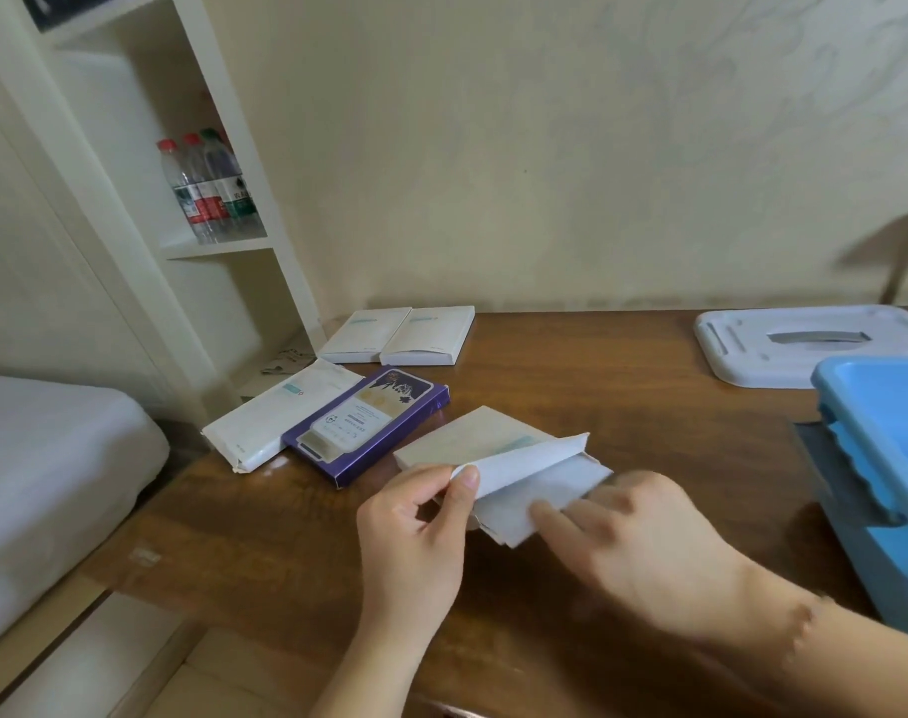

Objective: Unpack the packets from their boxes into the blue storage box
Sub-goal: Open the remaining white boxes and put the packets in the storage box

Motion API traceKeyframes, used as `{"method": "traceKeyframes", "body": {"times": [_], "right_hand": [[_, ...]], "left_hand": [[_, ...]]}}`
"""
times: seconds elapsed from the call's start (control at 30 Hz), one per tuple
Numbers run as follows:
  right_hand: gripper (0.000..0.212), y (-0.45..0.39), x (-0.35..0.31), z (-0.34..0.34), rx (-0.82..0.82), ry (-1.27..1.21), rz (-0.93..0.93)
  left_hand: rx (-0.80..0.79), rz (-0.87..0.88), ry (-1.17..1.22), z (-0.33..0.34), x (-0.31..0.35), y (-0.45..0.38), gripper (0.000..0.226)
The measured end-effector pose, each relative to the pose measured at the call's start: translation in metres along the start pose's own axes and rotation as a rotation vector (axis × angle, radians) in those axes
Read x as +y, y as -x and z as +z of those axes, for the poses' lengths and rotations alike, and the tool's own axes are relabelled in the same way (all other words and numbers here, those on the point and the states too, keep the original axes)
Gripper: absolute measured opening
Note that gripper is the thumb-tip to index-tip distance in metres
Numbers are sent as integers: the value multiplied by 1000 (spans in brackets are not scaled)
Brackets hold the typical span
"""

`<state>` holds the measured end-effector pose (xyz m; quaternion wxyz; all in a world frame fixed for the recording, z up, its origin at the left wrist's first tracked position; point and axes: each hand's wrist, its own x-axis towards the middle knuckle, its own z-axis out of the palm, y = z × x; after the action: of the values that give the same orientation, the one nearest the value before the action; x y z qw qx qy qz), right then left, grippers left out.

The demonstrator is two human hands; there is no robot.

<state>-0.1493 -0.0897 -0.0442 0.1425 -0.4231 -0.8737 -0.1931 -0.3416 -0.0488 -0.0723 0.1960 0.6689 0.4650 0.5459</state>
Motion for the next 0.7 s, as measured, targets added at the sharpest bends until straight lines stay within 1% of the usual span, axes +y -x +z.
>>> {"method": "traceKeyframes", "body": {"times": [0.07, 0.13, 0.2, 0.3, 0.37, 0.4, 0.43, 0.47, 0.5, 0.53, 0.57, 0.6, 0.63, 0.67, 0.7], "right_hand": [[17, 34, -1, 6, 144, -3, -6], [18, 62, -3, 9, 202, 21, 20], [23, 78, -3, 12, 171, 32, 86], [35, 85, 0, 9, 100, 10, 168], [39, 90, -4, 4, 126, -110, 285], [36, 94, -8, 2, 155, -208, 356], [28, 97, -13, -1, 188, -313, 447], [17, 97, -19, -5, 239, -403, 574], [20, 93, -23, -9, 244, -466, 739], [32, 87, -25, -10, 165, -436, 890], [45, 81, -25, -10, 38, -346, 996], [54, 74, -24, -11, -100, -275, 1103], [57, 67, -23, -12, -200, -266, 1196], [55, 61, -22, -11, -246, -352, 1246], [50, 57, -21, -8, -267, -507, 1276]], "left_hand": [[-79, -9, -15, 3, -6, 1, 10], [-190, 16, -72, 6, -13, 3, 13], [-283, 39, -148, 11, -17, 6, 15], [-341, 60, -222, 16, -20, 10, 20], [-421, 65, -272, 15, -20, 10, 35], [-494, 61, -294, 12, -20, 9, 38], [-580, 52, -311, 9, -18, 7, 39], [-666, 41, -328, 6, -14, 4, 40], [-737, 32, -345, 4, -9, 1, 41], [-795, 28, -375, 4, -4, -3, 43], [-843, 42, -428, 5, 1, -7, 49], [-883, 77, -496, 8, 6, -12, 58], [-917, 123, -566, 11, 10, -17, 65], [-936, 160, -619, 14, 14, -21, 69], [-940, 175, -646, 17, 16, -25, 69]]}}
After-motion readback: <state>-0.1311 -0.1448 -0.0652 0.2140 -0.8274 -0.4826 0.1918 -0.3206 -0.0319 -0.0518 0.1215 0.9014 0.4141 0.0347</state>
